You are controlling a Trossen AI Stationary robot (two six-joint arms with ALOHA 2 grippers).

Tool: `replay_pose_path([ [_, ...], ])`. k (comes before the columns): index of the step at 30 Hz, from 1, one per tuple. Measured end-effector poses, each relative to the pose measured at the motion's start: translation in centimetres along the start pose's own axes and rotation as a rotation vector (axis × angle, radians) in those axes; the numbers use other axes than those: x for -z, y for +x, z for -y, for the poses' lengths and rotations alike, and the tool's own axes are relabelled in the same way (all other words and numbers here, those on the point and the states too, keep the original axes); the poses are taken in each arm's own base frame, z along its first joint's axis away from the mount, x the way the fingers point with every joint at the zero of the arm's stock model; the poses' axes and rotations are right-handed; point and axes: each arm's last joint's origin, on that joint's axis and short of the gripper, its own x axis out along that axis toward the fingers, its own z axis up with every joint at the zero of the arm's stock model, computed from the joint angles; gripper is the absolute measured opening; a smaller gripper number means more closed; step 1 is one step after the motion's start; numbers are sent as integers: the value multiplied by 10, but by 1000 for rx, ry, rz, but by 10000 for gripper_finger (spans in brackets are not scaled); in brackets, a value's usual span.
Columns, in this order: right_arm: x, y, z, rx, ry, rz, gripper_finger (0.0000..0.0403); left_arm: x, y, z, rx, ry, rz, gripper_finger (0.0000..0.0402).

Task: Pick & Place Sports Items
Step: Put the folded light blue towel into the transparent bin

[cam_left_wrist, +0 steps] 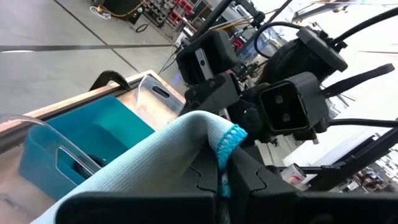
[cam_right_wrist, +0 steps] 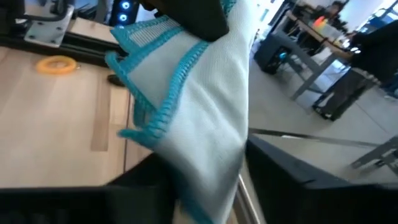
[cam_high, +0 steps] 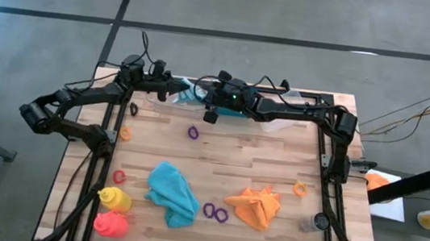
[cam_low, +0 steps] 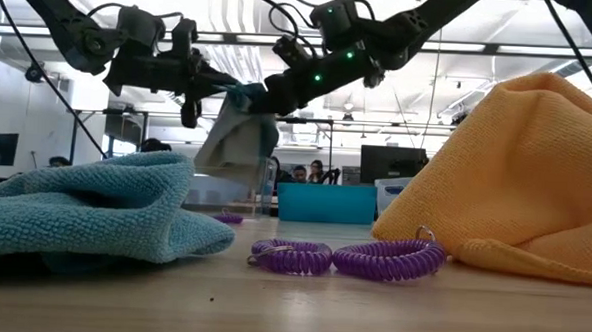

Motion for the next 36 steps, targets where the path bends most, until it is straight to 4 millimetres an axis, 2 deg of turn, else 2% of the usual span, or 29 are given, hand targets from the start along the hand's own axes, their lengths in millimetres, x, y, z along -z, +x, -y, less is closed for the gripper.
replay_pose_path([
  [4, -1, 0, 0, -9, -2, -11, 45, 0, 0, 0, -1, 3, -2, 5],
  [6, -1, 0, 1, -9, -7, -13, 23, 1, 0, 0, -3, 1, -5, 5],
  [15, -1, -1, 0, -19, -1, -16, 14, 2, 0, -1, -9, 93, -15, 37],
  [36, -1, -1, 0, -21, -1, -13, 14, 1, -1, 2, 20, 148, -24, 48],
])
